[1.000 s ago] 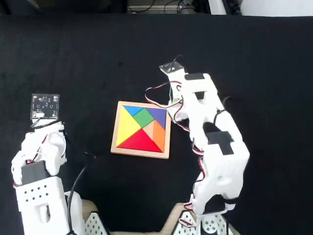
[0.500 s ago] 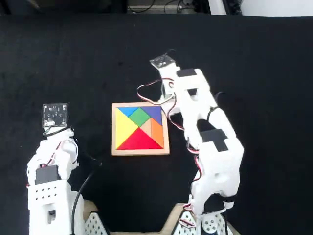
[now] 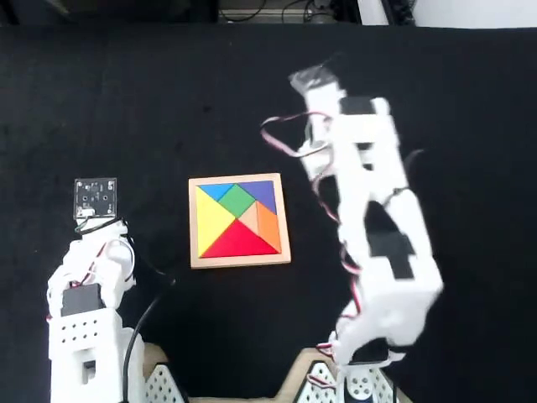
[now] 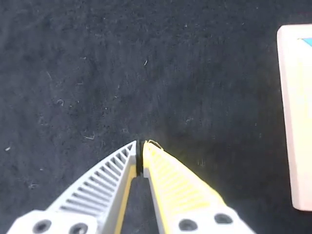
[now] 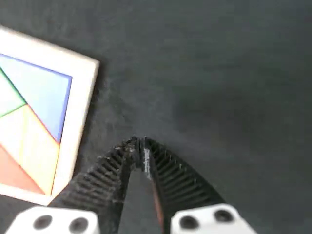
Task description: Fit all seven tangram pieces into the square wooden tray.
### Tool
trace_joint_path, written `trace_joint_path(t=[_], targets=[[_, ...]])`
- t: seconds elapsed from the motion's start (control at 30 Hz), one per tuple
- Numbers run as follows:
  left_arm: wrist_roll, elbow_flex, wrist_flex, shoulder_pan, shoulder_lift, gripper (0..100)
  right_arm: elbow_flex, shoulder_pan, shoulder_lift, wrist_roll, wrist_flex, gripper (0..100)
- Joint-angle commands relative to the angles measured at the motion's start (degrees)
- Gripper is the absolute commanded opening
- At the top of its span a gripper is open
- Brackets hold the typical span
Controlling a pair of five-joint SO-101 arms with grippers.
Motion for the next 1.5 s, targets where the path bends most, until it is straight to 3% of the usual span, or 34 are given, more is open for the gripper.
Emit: trace_joint_path(t=[0.0,0.17,0.33,0.53,0.67,0.77,0.9,1.0,1.13,1.27,1.4,1.47], targets=[[0.53,-3.82,-1.05,-0.22,-0.79,3,-2.86,2.64,-11.82,0.26,3.16,1.1],[0.53,-16.84,-2.73,0.22,-0.79,3,-2.95,3.43,-27.65,-2.99,1.85,1.1],[0.53,-33.63,-14.86,0.57,0.00,3,-2.77,3.08,-46.02,-4.57,-8.26,1.1],[0.53,-35.47,-44.22,4.62,4.84,3,6.29,3.16,-50.77,-5.45,-29.01,3.8],[0.18,-37.58,-66.37,5.14,10.29,3,8.31,3.78,-57.01,-14.42,-35.08,10.8],[0.44,-38.55,-75.87,5.41,11.60,3,8.40,5.89,-65.36,-23.47,-37.63,15.0],[0.53,-33.36,-76.92,5.49,7.03,3,13.49,5.89,-78.55,-31.21,-35.43,16.5],[0.53,-26.95,-76.92,5.85,-1.76,3,23.34,5.89,-88.04,-30.95,-34.81,16.5],[0.53,-16.66,-76.13,11.91,-19.34,3,39.34,5.89,-100.18,-30.42,-38.24,16.6],[0.44,-3.74,-69.10,17.54,-36.04,3,55.25,5.89,-112.75,-30.42,-45.01,16.6],[1.05,1.27,-67.25,11.12,-34.37,3,68.70,5.89,-124.09,-25.14,-50.46,16.6],[5.36,4.79,-67.25,7.25,-35.16,3,72.92,5.98,-123.74,-20.48,-50.02,16.7]])
